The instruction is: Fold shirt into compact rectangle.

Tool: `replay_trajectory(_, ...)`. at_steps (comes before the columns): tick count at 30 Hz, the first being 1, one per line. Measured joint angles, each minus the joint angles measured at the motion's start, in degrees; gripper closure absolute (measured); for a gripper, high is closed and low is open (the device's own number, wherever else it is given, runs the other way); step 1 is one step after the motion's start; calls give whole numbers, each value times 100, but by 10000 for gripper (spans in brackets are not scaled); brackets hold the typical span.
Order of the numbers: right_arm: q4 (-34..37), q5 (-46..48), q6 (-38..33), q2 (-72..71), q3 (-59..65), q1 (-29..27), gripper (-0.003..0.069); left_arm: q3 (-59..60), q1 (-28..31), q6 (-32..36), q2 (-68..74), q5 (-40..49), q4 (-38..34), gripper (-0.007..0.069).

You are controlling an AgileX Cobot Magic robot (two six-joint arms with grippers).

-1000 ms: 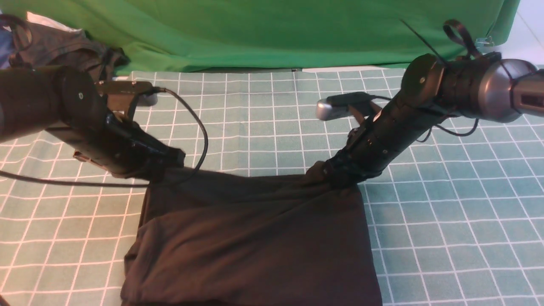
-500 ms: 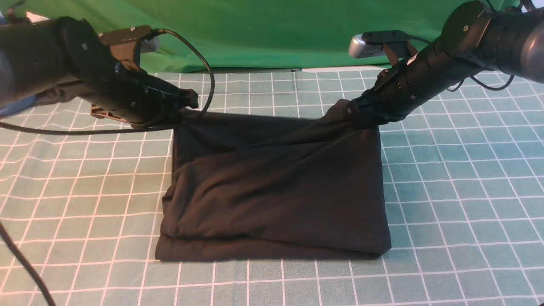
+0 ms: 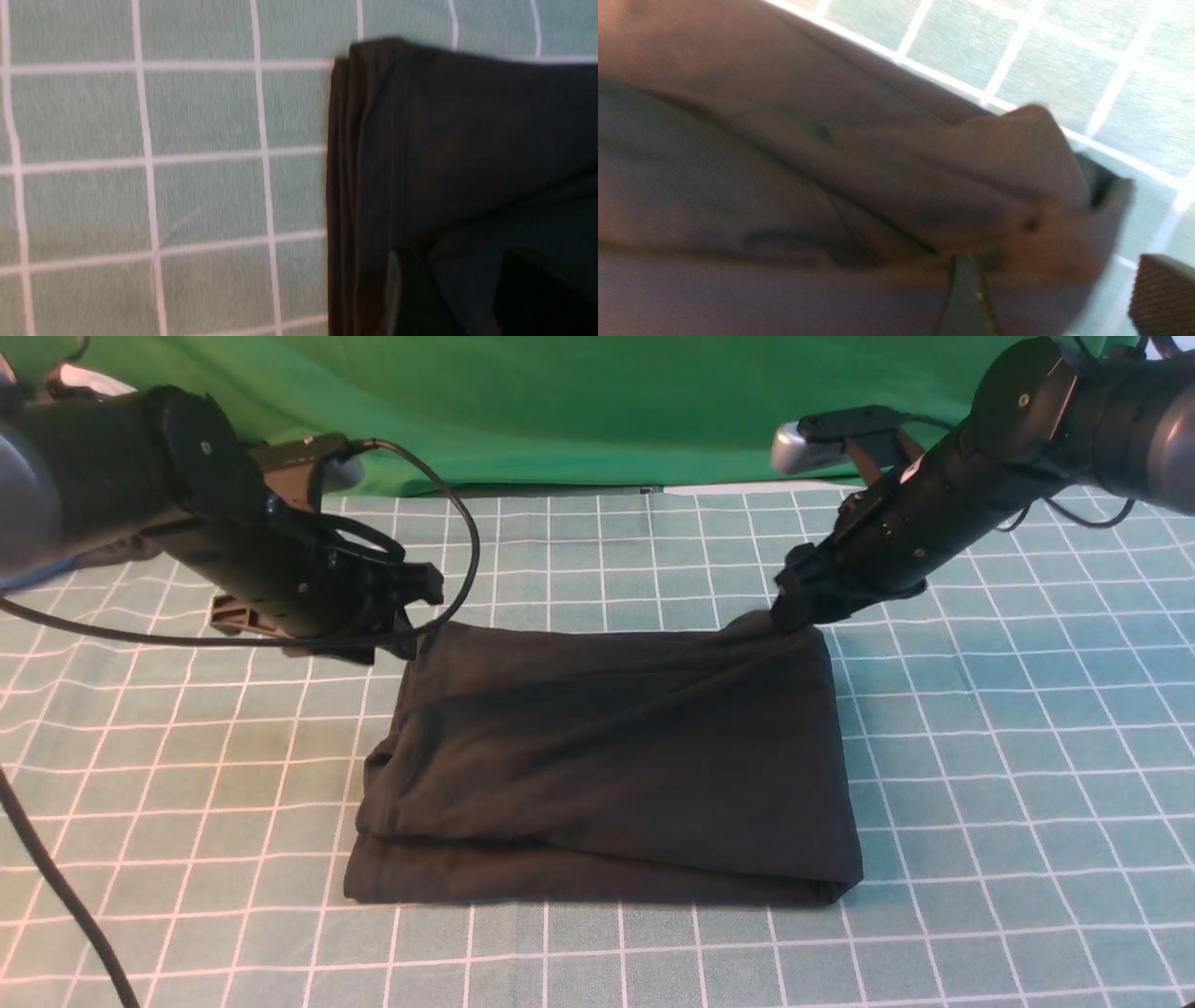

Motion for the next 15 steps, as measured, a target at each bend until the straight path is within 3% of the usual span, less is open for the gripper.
replay_trajectory(4, -1050, 182, 500, -593, -40, -12, 322, 0, 0, 0, -413, 201, 114, 379)
replay_trajectory(5, -1382, 206, 660, -872, -55, -12, 404, 0, 0, 0, -621, 244, 115, 418)
replay_trajectory(6, -1435, 206, 685, -924, -55, -12, 404, 0, 0, 0, -696, 245, 115, 424)
replay_trajectory(8, -1991, 212, 997, -1657, -55, -12, 554, 0, 0, 0, -1210, 315, 115, 521)
replay_trajectory(9, -2073, 218, 1052, -1906, -57, -12, 585, 0, 0, 0, -1354, 349, 115, 552)
replay_trajectory(11, -2226, 218, 1170, -2551, -61, -12, 622, 0, 0, 0, -1983, 461, 116, 600)
replay_trajectory(15, -2281, 218, 1375, -3775, -61, -12, 633, 37, 0, 0, -3078, 625, 22, 615)
